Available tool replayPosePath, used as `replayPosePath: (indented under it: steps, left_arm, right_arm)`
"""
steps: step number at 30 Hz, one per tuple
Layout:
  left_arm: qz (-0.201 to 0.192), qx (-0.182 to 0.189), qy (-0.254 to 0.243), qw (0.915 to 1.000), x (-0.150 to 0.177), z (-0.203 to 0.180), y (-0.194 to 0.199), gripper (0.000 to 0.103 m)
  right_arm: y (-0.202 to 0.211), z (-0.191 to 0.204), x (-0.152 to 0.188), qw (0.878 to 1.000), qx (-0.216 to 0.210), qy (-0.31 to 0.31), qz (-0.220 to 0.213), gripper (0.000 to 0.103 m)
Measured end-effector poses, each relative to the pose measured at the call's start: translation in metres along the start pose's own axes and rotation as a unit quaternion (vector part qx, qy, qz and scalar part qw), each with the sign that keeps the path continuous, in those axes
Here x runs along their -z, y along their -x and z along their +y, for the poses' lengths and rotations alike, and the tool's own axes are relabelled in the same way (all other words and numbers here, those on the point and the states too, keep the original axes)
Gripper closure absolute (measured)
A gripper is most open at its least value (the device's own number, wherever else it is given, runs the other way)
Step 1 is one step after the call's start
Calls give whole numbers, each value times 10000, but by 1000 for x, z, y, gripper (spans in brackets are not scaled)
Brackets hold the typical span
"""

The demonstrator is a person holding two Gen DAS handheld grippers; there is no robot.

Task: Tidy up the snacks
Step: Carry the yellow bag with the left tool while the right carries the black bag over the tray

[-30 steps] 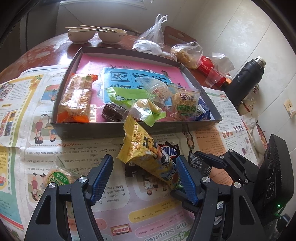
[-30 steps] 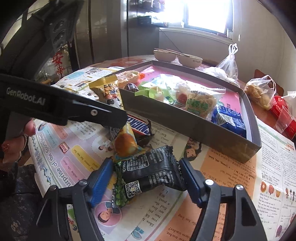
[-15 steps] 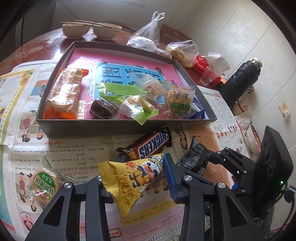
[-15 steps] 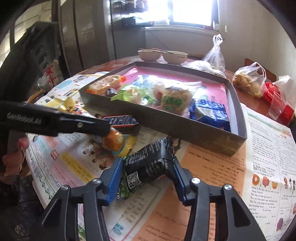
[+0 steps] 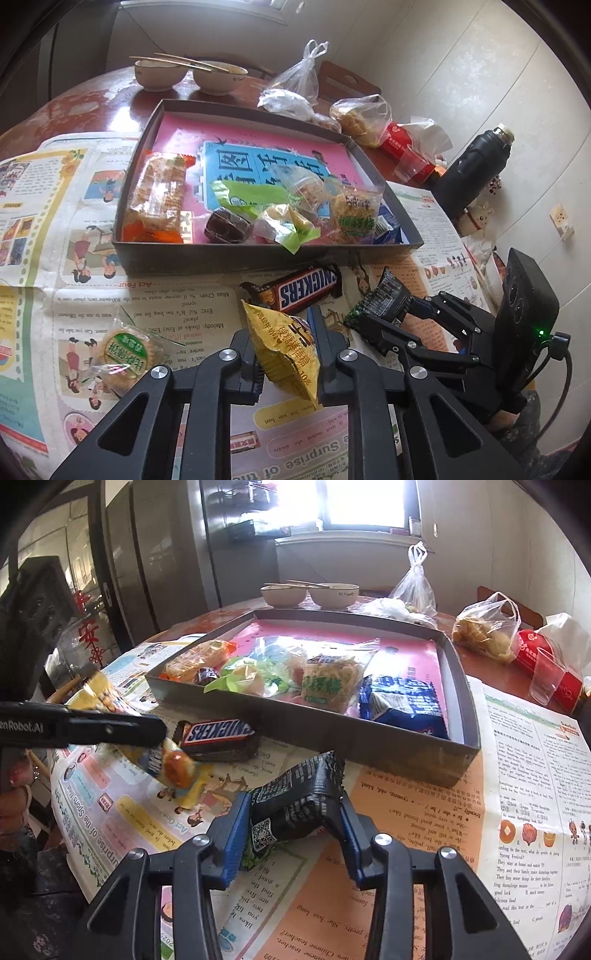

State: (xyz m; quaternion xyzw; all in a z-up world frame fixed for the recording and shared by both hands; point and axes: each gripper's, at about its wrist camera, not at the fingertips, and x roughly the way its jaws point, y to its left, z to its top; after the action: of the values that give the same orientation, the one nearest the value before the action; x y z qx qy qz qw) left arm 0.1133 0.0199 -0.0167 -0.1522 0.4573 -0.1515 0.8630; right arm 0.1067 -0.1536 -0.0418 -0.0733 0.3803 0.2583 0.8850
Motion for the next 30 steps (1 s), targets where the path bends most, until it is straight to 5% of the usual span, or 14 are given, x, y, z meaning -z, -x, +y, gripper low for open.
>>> replayPosePath:
  steps: [16, 30]
  left_arm:
    - [-526, 113, 87, 9985, -13, 3, 35, 84]
    - [-908, -263, 129, 9954, -46, 11, 43, 84]
  right_arm:
    - [19, -7, -11, 9985, -112, -339, -422, 64]
    - [26, -10, -41, 9962, -45, -504, -711, 67]
